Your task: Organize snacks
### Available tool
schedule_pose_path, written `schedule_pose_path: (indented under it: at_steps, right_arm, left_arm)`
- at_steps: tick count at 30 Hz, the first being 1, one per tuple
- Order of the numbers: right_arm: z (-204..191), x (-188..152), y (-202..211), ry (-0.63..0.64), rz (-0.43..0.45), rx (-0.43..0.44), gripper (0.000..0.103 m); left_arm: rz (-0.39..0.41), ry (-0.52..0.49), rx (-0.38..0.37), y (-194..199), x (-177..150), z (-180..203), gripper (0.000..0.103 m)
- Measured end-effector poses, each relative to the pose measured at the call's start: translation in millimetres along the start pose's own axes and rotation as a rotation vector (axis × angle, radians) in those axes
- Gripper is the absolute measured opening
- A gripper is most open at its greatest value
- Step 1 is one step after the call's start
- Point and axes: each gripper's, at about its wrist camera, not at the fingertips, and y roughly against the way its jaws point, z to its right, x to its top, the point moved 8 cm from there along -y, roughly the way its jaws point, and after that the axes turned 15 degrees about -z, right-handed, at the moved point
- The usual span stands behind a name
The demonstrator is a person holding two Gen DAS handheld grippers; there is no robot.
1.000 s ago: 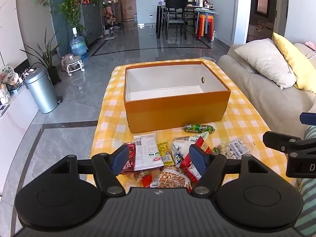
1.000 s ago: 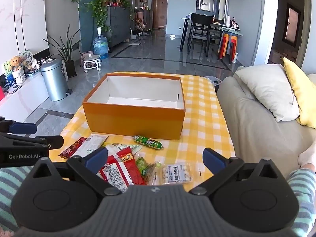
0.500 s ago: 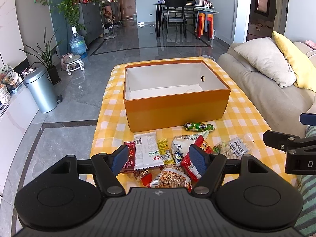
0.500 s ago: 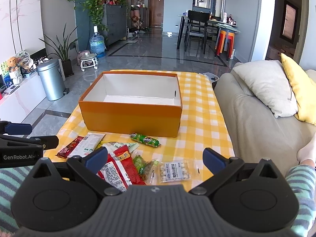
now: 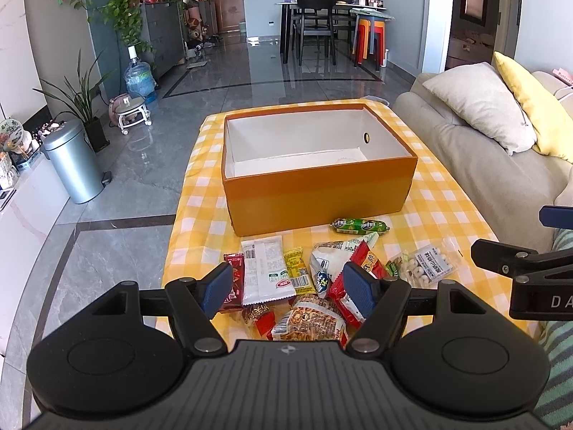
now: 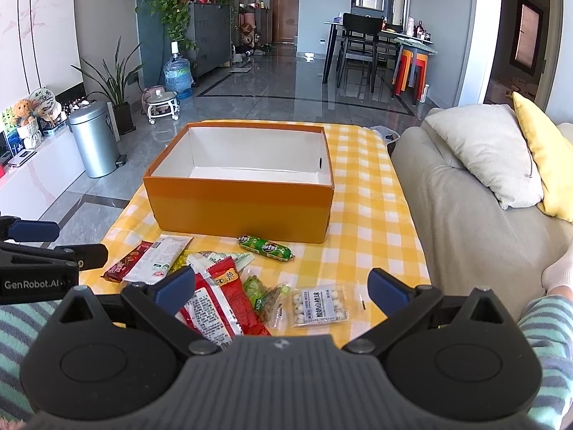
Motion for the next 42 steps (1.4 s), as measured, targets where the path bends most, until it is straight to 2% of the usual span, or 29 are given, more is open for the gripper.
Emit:
schedule_pose_path:
  at_steps: [42]
  right_arm:
    - [4,-1,-10,-0.03,-0.033,0.008,0.099]
  left_arm:
    - [-0.026,-0.003,-0.003,-10,-7,0,0.082]
